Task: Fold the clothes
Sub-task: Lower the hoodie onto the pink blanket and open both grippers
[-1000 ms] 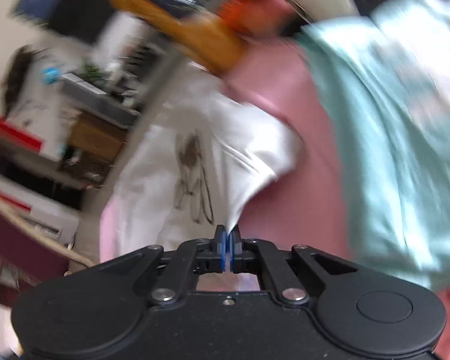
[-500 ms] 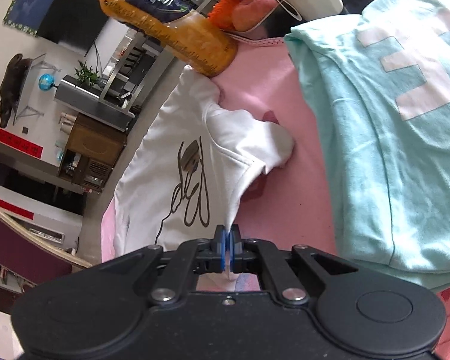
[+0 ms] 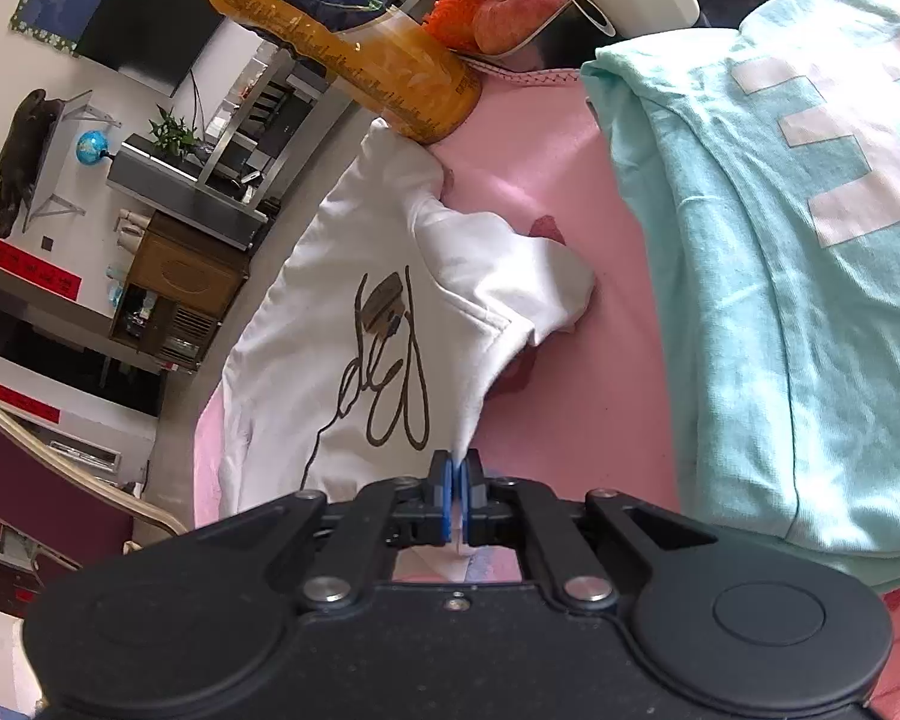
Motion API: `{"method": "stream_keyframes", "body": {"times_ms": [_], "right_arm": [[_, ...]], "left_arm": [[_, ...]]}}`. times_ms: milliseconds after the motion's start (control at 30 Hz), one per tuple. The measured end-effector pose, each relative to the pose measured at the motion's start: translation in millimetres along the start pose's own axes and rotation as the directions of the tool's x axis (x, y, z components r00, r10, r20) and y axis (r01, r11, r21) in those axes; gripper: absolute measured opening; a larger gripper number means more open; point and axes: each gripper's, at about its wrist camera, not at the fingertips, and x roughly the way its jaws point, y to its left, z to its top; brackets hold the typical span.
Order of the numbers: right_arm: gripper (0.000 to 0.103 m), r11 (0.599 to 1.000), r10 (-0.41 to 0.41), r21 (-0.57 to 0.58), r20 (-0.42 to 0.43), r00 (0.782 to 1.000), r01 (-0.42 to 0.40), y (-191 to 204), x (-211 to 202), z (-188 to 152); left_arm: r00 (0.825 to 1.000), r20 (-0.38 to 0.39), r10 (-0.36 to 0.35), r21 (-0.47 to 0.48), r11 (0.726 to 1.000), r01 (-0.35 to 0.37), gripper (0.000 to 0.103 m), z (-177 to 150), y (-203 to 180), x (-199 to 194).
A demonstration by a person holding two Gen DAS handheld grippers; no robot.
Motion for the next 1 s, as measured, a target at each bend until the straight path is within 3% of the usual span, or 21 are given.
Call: {"method": "stream_keyframes", "body": {"times_ms": [167,333,567,800,1000], "right_arm": [[0.003,1.0,-0.012,0.0,0.047,0.999,0.012,2.2,-4.3,2.3],[0.002,0.998,0.055,0.036,0.066,0.996,-0.058,16.3,-22.0,6.8],[0.002,0.996,0.083,-0.032,0.076,0.994,-0.081,50.1,-73.3,-5.9],[0.002,0.997,-0.019,-0.076,0.062,0.998,0.024,24.9,-98.7,-43.5],[0.002,0.988,-0.141,-0.054,0.039,0.989,0.143,-9.9,-86.4,-58.2]], "left_arm": [[0.997,0.078,-0.008,-0.026,1.0,0.01,0.002,3.3,-4.2,-35.6],[0.987,0.156,-0.048,-0.033,0.998,0.054,0.002,13.0,-1.4,-97.9],[0.984,0.164,-0.07,-0.012,0.997,0.073,0.002,2.9,23.5,-154.1],[0.997,0.06,-0.048,0.034,0.998,0.046,0.002,-50.7,51.1,-130.7],[0.999,0.032,0.042,0.044,0.998,-0.044,0.003,-80.6,58.3,-102.7]]}}
